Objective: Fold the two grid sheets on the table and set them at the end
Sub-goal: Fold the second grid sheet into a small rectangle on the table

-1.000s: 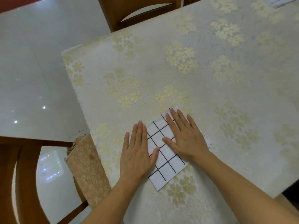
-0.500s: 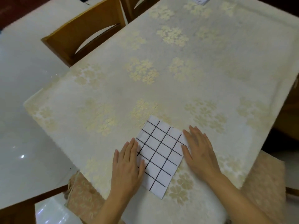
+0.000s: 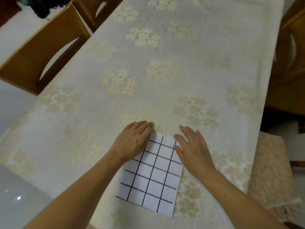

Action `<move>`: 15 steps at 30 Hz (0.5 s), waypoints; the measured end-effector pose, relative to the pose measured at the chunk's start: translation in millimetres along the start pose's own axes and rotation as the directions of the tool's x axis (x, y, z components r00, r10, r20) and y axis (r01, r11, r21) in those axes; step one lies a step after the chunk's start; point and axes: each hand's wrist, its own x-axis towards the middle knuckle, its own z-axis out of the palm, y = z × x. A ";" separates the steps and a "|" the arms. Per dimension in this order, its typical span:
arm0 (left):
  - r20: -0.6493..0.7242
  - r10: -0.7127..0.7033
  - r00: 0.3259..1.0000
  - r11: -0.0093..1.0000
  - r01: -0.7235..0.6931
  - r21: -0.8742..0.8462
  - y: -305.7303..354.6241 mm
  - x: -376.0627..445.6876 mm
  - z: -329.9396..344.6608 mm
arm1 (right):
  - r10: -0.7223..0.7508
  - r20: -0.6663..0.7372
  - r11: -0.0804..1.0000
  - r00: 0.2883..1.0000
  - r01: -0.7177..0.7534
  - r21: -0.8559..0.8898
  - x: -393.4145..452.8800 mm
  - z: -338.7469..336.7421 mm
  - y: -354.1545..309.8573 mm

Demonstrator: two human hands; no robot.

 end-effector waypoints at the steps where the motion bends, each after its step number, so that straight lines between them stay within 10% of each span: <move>1: 0.000 0.017 1.000 1.000 -0.017 -0.004 -2.4 4.7 -0.3 | 0.009 0.006 1.000 1.000 -0.009 -0.010 2.7 0.4 -0.5; 15: 0.093 0.059 0.994 0.998 -0.058 -0.013 -13.3 22.1 -5.3 | -0.025 0.200 1.000 0.979 0.025 0.000 26.2 -1.6 -5.3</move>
